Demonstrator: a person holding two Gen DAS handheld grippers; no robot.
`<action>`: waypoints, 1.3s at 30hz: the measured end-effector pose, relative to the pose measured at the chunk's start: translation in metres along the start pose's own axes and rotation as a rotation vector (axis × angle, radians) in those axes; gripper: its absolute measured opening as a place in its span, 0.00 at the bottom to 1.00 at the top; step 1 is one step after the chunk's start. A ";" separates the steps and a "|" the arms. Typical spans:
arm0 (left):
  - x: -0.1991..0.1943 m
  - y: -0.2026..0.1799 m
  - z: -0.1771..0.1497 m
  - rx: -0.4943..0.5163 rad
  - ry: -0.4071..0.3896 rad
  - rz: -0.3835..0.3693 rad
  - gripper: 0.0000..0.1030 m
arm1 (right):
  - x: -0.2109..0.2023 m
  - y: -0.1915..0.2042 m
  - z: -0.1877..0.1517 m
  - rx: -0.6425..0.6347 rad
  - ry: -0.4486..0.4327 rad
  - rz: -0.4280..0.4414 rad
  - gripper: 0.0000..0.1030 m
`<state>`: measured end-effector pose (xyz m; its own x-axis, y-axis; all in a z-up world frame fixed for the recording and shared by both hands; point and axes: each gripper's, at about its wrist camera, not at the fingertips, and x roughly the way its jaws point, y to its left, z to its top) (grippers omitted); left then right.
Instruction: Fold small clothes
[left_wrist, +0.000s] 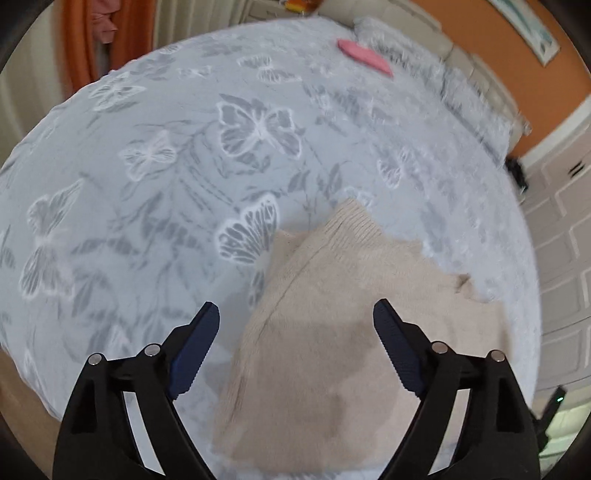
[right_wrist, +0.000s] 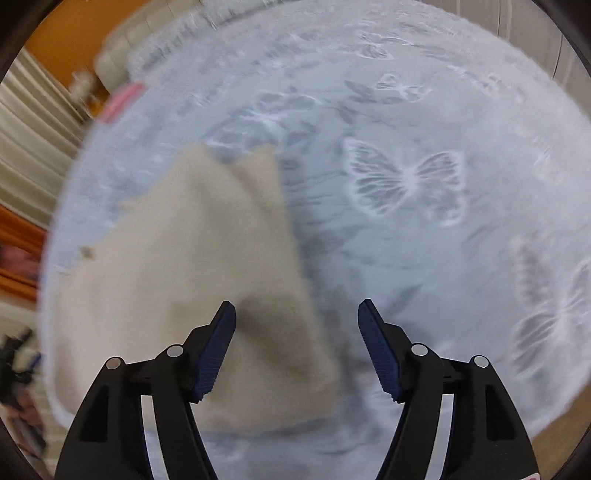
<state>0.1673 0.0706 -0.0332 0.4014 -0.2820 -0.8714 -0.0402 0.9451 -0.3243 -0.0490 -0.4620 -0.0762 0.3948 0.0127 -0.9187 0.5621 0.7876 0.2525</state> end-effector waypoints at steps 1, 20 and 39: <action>0.009 -0.002 0.002 0.005 0.024 -0.002 0.82 | -0.004 -0.003 0.002 0.005 -0.010 0.008 0.66; 0.044 -0.016 0.031 -0.104 0.087 -0.173 0.15 | 0.008 0.055 0.074 -0.079 -0.113 0.336 0.15; 0.072 -0.024 0.108 -0.158 -0.044 -0.084 0.62 | 0.022 0.022 0.135 0.107 -0.216 0.247 0.52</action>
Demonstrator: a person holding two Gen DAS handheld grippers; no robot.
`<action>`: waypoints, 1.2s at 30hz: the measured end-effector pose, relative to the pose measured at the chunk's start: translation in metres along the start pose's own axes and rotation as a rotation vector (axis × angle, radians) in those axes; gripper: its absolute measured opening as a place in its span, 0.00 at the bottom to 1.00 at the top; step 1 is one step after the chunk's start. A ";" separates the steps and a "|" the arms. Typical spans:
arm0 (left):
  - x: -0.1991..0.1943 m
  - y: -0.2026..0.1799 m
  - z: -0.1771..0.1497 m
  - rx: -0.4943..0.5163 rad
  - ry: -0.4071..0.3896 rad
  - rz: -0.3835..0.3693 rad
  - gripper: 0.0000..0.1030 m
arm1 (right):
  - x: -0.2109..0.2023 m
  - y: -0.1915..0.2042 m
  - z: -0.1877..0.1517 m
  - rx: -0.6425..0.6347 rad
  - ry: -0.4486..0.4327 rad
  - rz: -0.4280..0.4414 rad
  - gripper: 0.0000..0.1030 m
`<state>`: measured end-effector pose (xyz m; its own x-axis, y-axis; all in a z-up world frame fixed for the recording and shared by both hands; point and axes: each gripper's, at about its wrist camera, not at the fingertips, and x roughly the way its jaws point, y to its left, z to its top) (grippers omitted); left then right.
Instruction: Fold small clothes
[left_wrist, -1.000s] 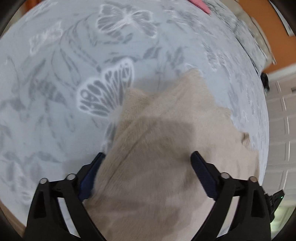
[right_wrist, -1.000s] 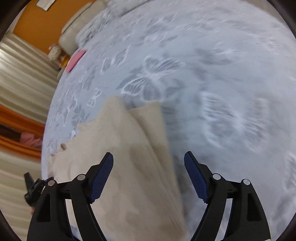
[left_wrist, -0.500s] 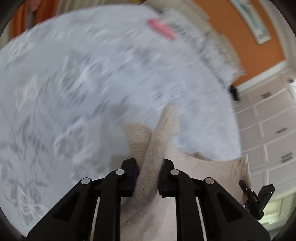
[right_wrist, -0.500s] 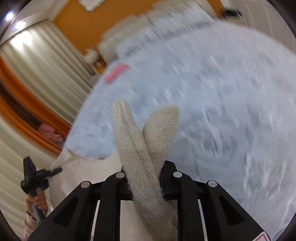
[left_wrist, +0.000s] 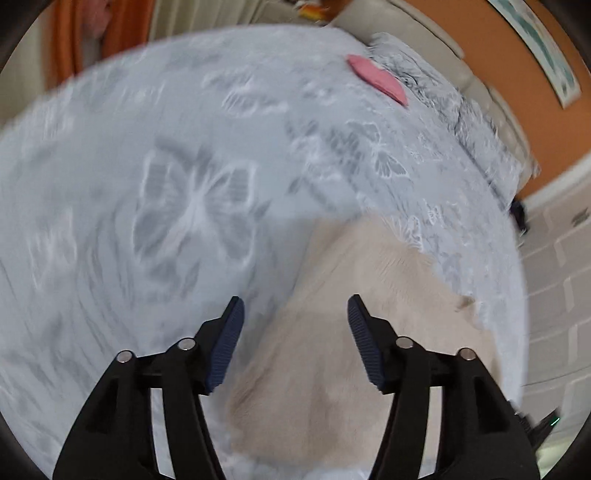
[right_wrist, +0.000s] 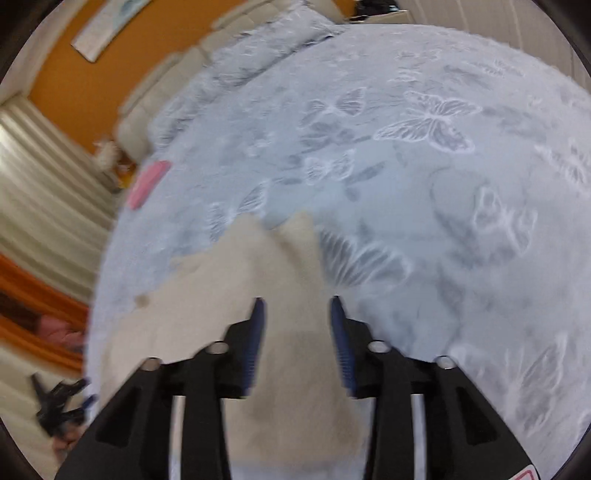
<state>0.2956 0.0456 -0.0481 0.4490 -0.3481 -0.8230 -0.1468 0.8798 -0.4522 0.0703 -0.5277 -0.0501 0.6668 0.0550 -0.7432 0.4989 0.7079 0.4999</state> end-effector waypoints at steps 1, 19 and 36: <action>-0.003 0.011 -0.010 -0.016 0.013 -0.012 0.71 | -0.011 -0.002 -0.015 -0.027 0.001 -0.002 0.63; -0.058 0.018 -0.075 -0.103 0.020 -0.147 0.18 | -0.035 0.021 -0.066 0.047 -0.008 0.231 0.08; -0.072 -0.056 -0.094 0.193 -0.253 -0.031 0.80 | -0.028 0.105 -0.077 -0.070 -0.123 0.093 0.12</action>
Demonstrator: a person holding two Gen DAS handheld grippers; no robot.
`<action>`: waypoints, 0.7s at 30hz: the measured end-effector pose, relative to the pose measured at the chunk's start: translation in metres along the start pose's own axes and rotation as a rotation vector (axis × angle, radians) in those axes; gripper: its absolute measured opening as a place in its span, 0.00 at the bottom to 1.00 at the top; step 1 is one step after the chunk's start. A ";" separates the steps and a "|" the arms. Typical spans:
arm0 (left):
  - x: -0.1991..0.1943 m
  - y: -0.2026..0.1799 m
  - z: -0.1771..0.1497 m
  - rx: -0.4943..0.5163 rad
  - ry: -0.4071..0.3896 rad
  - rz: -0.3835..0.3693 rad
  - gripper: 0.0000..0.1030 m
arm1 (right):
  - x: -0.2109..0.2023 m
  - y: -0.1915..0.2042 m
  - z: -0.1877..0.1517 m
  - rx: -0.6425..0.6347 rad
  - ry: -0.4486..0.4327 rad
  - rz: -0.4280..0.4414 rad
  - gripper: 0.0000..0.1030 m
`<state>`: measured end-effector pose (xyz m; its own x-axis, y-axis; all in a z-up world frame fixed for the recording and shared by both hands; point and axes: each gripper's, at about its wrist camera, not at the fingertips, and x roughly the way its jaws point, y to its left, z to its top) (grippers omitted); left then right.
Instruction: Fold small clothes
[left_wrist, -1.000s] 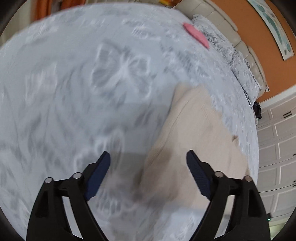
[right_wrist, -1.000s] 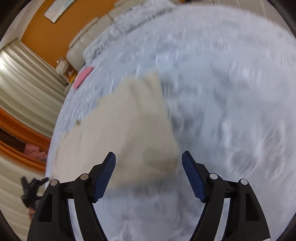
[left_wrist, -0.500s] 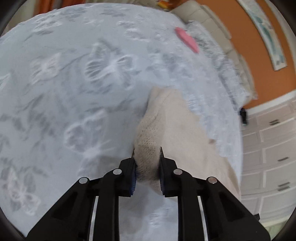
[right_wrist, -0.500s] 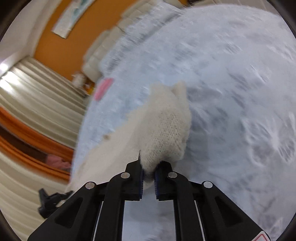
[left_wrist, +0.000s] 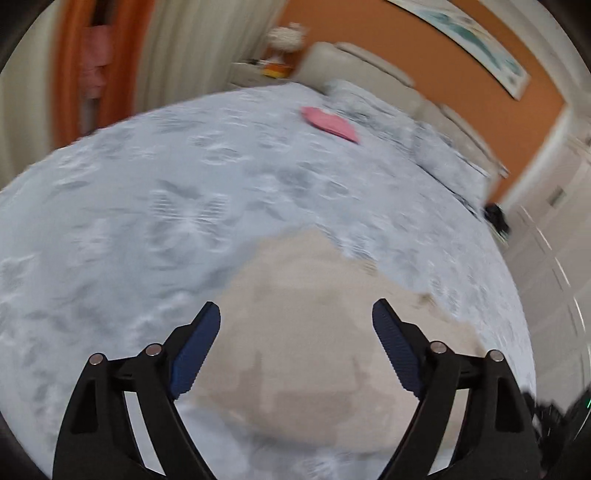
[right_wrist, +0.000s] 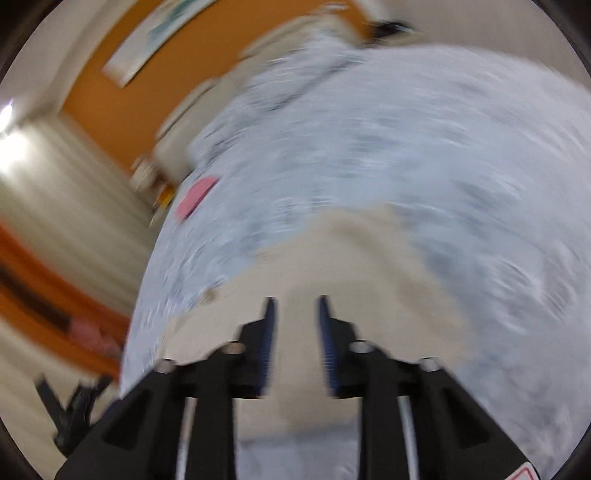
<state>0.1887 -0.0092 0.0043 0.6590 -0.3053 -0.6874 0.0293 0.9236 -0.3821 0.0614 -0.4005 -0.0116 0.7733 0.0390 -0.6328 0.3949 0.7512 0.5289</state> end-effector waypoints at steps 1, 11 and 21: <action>0.013 -0.007 -0.006 0.018 0.027 -0.009 0.80 | 0.010 0.019 -0.002 -0.071 0.010 -0.006 0.07; 0.097 -0.026 -0.057 0.229 0.154 0.175 0.81 | 0.136 0.048 -0.030 -0.356 0.236 -0.116 0.00; 0.100 -0.032 -0.065 0.254 0.153 0.200 0.83 | 0.101 -0.050 0.007 -0.007 0.112 -0.299 0.00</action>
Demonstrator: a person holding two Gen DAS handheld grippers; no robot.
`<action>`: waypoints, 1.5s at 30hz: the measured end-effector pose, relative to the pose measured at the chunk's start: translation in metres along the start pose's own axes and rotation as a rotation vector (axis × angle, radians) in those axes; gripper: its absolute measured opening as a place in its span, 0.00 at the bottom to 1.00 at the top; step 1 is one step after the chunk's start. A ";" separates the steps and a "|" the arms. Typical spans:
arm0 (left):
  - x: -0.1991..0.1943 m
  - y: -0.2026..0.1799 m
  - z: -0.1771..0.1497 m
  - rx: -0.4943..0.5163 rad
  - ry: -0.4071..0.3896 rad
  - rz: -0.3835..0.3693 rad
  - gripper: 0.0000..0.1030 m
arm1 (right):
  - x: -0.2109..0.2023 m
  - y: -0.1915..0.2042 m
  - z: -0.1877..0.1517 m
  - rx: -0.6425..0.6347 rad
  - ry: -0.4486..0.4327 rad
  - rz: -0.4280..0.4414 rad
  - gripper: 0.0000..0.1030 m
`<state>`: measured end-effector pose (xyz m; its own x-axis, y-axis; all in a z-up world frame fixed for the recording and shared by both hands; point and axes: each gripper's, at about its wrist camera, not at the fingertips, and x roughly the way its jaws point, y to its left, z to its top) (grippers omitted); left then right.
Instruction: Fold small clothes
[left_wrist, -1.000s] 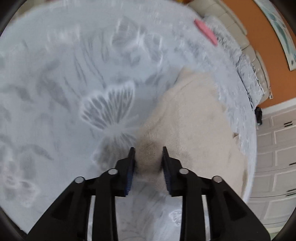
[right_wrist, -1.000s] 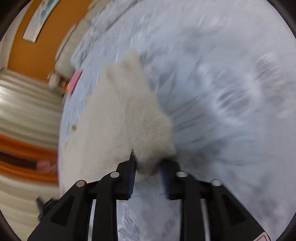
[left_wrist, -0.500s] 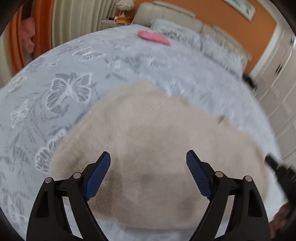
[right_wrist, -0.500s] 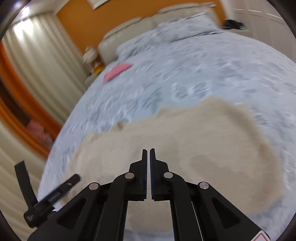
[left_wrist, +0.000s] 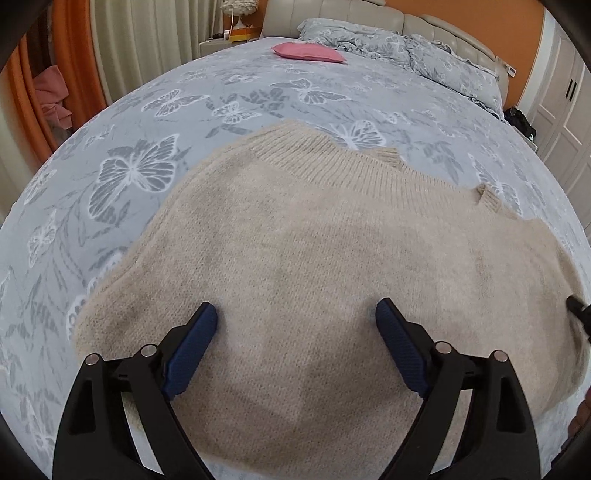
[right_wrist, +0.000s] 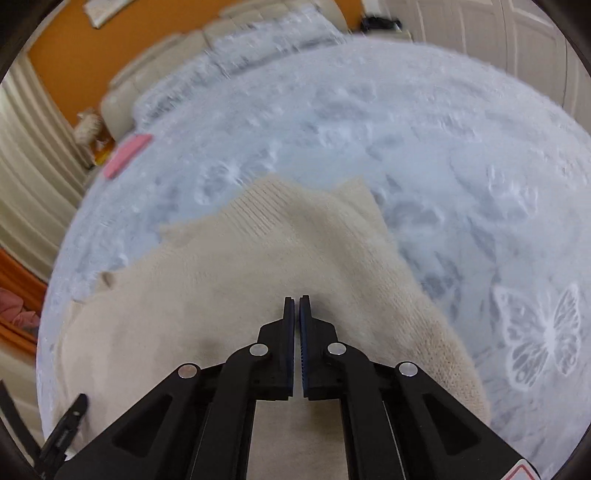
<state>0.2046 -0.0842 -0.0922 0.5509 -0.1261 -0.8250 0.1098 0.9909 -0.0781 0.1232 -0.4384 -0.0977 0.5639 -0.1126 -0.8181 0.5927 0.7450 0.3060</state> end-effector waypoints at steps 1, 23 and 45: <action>0.000 0.000 0.000 -0.002 0.001 -0.002 0.83 | 0.003 -0.012 0.000 0.056 0.011 0.030 0.00; -0.004 0.003 0.001 -0.020 -0.007 0.003 0.85 | -0.015 0.070 -0.020 -0.088 -0.035 0.240 0.08; -0.009 0.117 -0.022 -0.763 -0.010 -0.078 0.90 | 0.019 0.178 -0.091 -0.427 0.145 0.294 0.03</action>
<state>0.1943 0.0337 -0.1062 0.5725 -0.1935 -0.7967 -0.4515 0.7367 -0.5034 0.1870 -0.2484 -0.1025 0.5676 0.2102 -0.7960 0.1187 0.9358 0.3318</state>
